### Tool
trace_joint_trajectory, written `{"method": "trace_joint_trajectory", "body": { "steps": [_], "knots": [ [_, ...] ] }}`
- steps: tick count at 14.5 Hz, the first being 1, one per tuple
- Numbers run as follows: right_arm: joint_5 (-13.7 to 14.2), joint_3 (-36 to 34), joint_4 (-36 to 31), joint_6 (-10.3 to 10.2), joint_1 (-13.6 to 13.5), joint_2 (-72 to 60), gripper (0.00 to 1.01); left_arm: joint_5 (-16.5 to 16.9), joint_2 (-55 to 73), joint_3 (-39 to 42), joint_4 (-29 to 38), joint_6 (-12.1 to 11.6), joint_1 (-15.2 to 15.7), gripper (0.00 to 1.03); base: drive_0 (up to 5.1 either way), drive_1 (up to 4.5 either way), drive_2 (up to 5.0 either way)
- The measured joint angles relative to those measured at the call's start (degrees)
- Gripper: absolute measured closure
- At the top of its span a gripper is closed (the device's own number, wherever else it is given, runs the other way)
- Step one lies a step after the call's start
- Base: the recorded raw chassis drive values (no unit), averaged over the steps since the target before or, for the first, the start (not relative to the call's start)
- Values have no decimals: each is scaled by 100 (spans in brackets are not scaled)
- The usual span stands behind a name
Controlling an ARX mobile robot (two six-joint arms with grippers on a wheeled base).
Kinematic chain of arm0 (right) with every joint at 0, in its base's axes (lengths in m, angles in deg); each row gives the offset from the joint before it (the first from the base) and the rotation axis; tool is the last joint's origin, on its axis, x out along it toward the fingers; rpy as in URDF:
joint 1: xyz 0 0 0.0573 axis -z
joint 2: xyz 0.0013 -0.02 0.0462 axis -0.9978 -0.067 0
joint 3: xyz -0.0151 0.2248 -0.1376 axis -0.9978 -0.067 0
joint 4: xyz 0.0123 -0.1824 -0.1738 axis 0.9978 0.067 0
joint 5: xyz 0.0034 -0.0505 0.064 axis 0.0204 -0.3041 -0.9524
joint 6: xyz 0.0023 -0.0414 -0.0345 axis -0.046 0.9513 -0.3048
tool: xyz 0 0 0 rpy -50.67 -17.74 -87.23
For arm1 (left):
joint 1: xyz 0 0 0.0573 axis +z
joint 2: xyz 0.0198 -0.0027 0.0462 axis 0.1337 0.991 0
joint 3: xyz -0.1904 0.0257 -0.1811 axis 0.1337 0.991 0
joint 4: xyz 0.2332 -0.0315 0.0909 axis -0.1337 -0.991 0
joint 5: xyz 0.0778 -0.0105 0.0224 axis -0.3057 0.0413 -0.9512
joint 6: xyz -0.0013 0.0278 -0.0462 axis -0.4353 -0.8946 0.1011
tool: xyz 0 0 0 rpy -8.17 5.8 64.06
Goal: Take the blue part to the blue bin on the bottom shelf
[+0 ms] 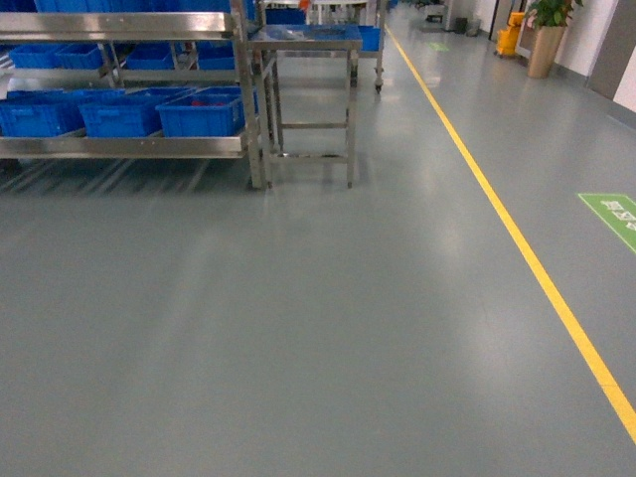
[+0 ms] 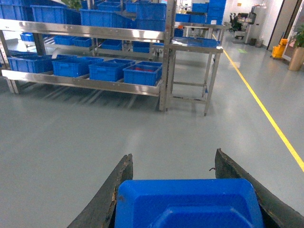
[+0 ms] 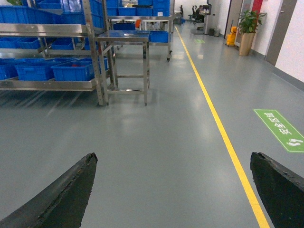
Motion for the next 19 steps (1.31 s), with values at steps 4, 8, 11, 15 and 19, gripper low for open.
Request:
{"method": "trace_joint_trajectory", "body": {
  "steps": [4, 8, 11, 15, 19],
  "knots": [
    [0, 0, 4, 0, 0, 0, 3, -2, 0, 0, -9, 0, 0, 59, 2, 421, -416],
    [2, 0, 22, 0, 0, 0, 3, 2, 0, 0, -20, 0, 0, 59, -3, 416, -421],
    [0, 0, 0, 0, 0, 0, 3, 0, 4, 0, -9, 0, 2, 59, -9, 410, -427],
    [0, 0, 7, 0, 0, 0, 3, -4, 7, 0, -26, 0, 0, 59, 4, 422, -414],
    [2, 0, 20, 0, 0, 0, 3, 2, 4, 0, -17, 0, 0, 59, 3, 421, -416]
  ]
}}
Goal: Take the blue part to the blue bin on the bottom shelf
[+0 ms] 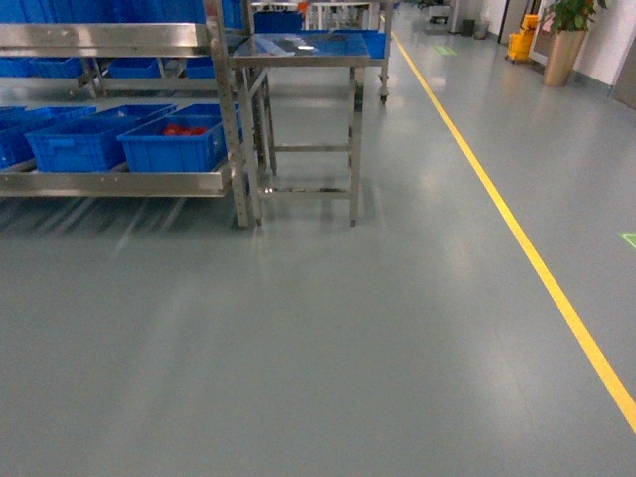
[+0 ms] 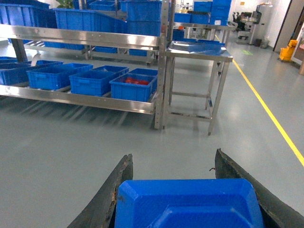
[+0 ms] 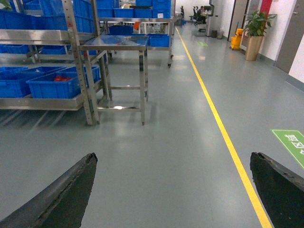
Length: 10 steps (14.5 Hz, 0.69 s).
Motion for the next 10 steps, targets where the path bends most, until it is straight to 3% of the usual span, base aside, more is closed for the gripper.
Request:
{"method": "trace_joint_trajectory", "body": {
  "steps": [10],
  "knots": [
    [-2, 0, -9, 0, 0, 0, 3, -7, -2, 0, -13, 0, 0, 59, -6, 412, -424]
  ]
}}
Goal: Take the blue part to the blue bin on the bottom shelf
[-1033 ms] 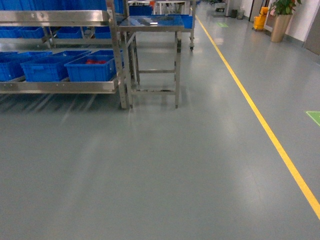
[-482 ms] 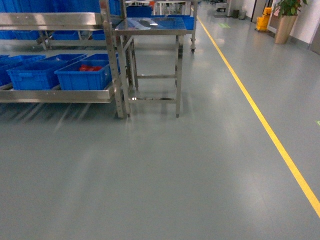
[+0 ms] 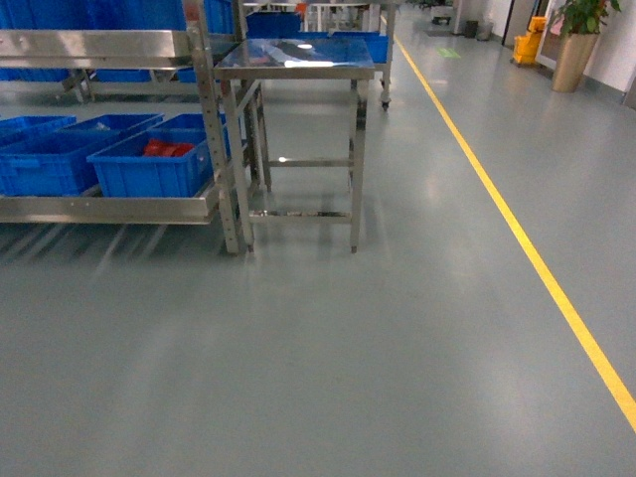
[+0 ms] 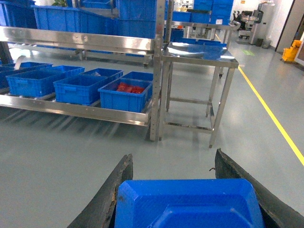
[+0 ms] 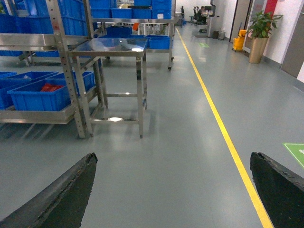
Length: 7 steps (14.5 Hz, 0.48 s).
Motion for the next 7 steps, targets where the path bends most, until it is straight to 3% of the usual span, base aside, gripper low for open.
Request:
{"method": "trace_joint_trajectory", "body": {
  "steps": [7],
  "knots": [
    [2, 0, 7, 0, 0, 0, 3, 7, 2, 0, 20, 0, 0, 59, -3, 415, -421]
  ]
}}
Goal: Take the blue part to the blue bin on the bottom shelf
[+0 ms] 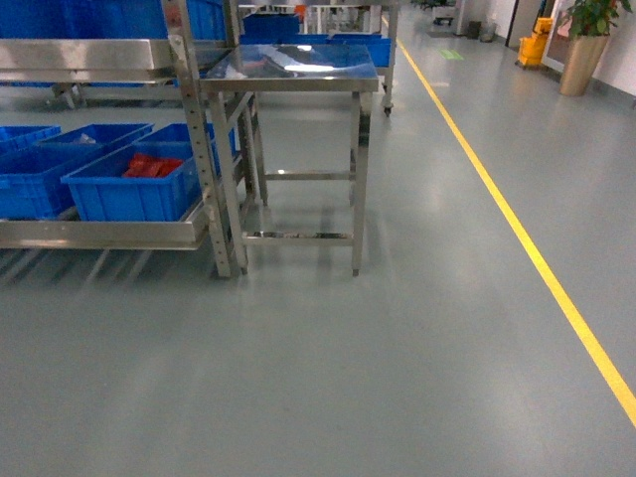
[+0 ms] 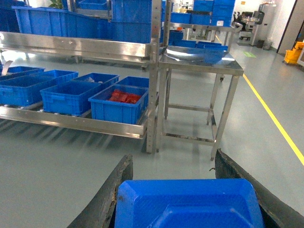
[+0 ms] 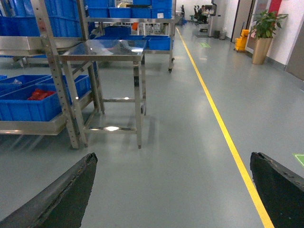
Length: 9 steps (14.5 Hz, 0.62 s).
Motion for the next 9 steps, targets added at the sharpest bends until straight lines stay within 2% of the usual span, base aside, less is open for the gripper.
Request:
{"method": "trace_joint_trajectory", "body": {
  "steps": [9],
  "knots": [
    [-2, 0, -20, 0, 0, 0, 3, -15, 0, 0, -7, 0, 0, 59, 2, 418, -413]
  ]
}}
